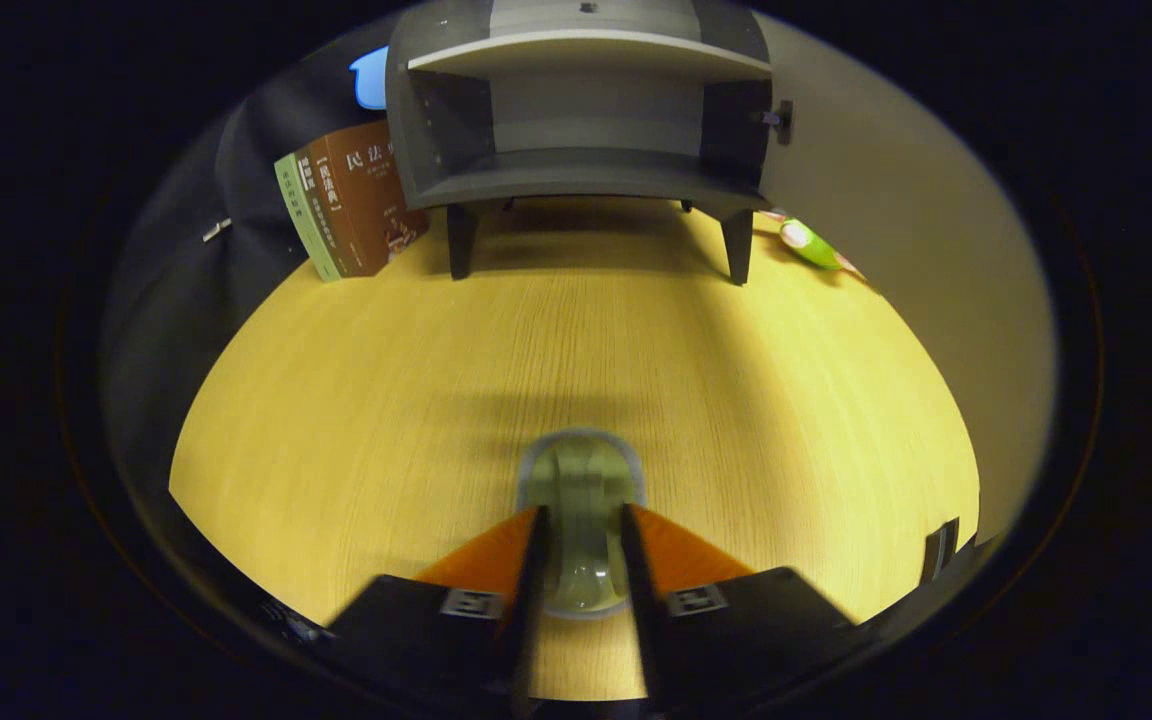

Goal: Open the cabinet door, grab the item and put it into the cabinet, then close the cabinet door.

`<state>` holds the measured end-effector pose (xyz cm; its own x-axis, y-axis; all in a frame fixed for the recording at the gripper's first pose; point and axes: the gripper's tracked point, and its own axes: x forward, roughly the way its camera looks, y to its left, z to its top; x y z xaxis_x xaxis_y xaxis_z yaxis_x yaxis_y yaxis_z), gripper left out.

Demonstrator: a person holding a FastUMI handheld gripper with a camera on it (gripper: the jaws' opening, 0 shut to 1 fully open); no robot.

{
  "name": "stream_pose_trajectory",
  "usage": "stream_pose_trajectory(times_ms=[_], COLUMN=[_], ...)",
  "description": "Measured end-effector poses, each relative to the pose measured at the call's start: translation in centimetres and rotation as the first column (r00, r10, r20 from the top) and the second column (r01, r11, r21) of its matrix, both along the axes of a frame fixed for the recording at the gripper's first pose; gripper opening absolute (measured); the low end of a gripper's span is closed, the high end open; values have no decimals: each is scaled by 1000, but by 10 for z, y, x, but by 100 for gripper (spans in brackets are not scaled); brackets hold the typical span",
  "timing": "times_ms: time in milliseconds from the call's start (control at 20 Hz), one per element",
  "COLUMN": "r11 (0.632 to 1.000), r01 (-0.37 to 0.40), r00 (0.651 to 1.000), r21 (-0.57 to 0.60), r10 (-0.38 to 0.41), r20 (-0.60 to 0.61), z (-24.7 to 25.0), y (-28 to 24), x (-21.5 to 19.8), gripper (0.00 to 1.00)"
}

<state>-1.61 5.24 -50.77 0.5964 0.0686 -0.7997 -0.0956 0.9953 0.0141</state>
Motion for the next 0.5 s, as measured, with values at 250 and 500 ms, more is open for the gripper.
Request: stream_pose_trajectory(times_ms=[250, 500], r11=[1000, 999], r01=[-5, -22], r00=[1000, 997], r21=[-13, 30], r10=[6, 20], r20=[16, 79], z=[4, 51], y=[2, 9], x=[-3, 3], gripper=[20, 20])
